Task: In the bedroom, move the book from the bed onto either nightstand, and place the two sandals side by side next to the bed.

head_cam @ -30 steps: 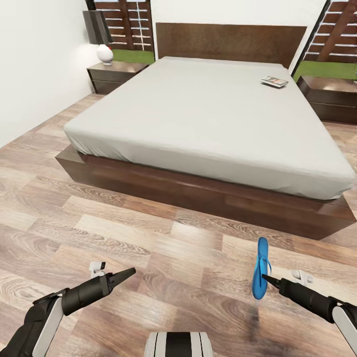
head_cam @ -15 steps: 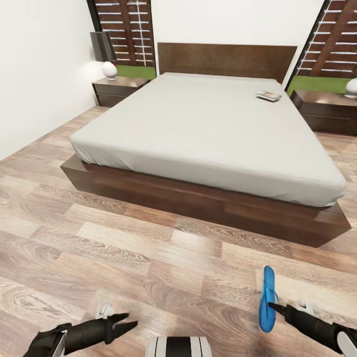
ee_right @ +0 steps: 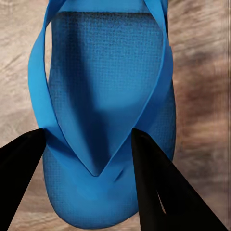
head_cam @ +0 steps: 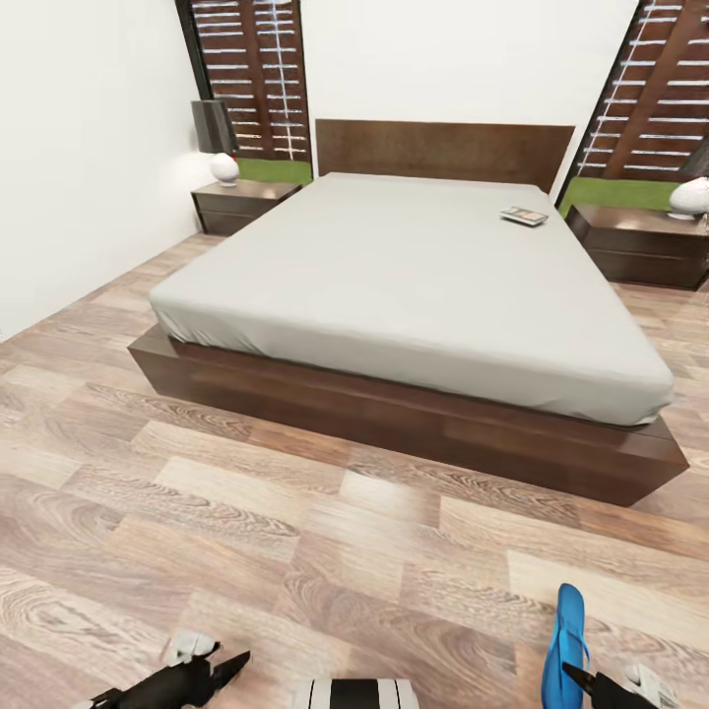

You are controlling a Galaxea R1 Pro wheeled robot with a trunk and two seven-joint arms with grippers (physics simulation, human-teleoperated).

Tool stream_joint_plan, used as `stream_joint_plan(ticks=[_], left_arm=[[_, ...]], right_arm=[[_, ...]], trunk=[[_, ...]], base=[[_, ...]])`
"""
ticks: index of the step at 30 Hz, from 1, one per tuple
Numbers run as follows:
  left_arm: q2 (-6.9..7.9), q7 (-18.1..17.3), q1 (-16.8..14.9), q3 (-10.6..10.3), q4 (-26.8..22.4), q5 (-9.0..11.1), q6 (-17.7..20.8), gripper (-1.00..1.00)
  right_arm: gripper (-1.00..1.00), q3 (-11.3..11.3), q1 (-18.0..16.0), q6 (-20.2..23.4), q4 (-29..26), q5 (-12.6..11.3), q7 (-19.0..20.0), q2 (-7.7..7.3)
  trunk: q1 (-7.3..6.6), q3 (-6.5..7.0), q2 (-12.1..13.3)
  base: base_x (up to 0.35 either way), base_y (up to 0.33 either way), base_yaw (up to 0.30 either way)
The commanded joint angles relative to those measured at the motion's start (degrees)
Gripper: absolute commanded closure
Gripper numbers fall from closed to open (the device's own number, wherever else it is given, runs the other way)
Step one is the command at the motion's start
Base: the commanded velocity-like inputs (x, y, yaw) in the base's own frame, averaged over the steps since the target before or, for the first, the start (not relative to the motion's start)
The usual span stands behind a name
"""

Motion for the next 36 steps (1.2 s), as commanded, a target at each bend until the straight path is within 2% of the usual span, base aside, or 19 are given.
stream_joint_plan(ticks=[1, 6, 9, 18, 24, 32, 35, 36], left_arm=[[-0.04, 0.88, -0.02, 0.64, 0.07, 0.64, 0.11, -1.00], [-0.92, 6.54, -0.01, 1.40, 0.18, 1.36, -1.07, -1.00], [-1.34, 7.82, 0.07, 1.51, 0.19, 1.45, -1.88, -1.00], [-1.42, 8.32, 0.44, 1.64, 0.25, 1.48, -2.51, -1.00], [-1.28, 8.48, 0.51, 1.72, 0.24, 1.56, -2.52, -1.00], [-1.23, 8.51, 0.51, 1.73, 0.26, 1.49, -2.52, -1.00], [-1.23, 8.36, 0.51, 1.73, 0.26, 1.52, -2.49, -1.00], [-1.29, 8.15, 0.51, 1.63, 0.26, 1.53, -2.47, -1.00]], right_arm=[[1.00, -0.18, -0.02, 0.32, 0.86, -0.52, 0.17, 0.02], [1.00, -0.14, -0.02, -0.12, 4.14, -0.47, 0.15, 0.01], [1.00, -0.13, -0.02, -0.12, 4.67, -0.46, 0.15, 0.02], [1.00, -0.03, -0.02, -0.27, 4.99, -0.46, -0.02, 0.05], [1.00, 0.06, -0.02, -0.37, 4.95, -0.43, -0.13, 0.84], [1.00, 0.06, -0.02, -0.76, 5.21, -0.50, -0.18, 1.07], [1.00, 0.09, -0.02, -2.20, 7.41, -0.44, -0.22, 2.54], [1.00, 0.06, -0.02, -7.28, 9.32, -0.43, -0.22, 3.56]], trunk=[[-0.04, 0.19, 0.00], [-0.16, 1.30, 0.07], [-0.24, 1.96, 0.11], [-0.47, 3.96, 0.23], [-0.63, 5.29, 0.31], [-0.83, 7.06, 0.41], [-0.91, 7.72, 0.45], [-0.94, 7.94, 0.47]], base=[[0.000, 0.000, 0.000], [0.000, 0.000, 0.000], [0.000, 0.000, 0.000], [0.000, 0.000, 0.000], [0.000, 0.000, 0.000], [0.000, 0.000, 0.000], [0.000, 0.000, 0.000], [0.000, 0.000, 0.000]])
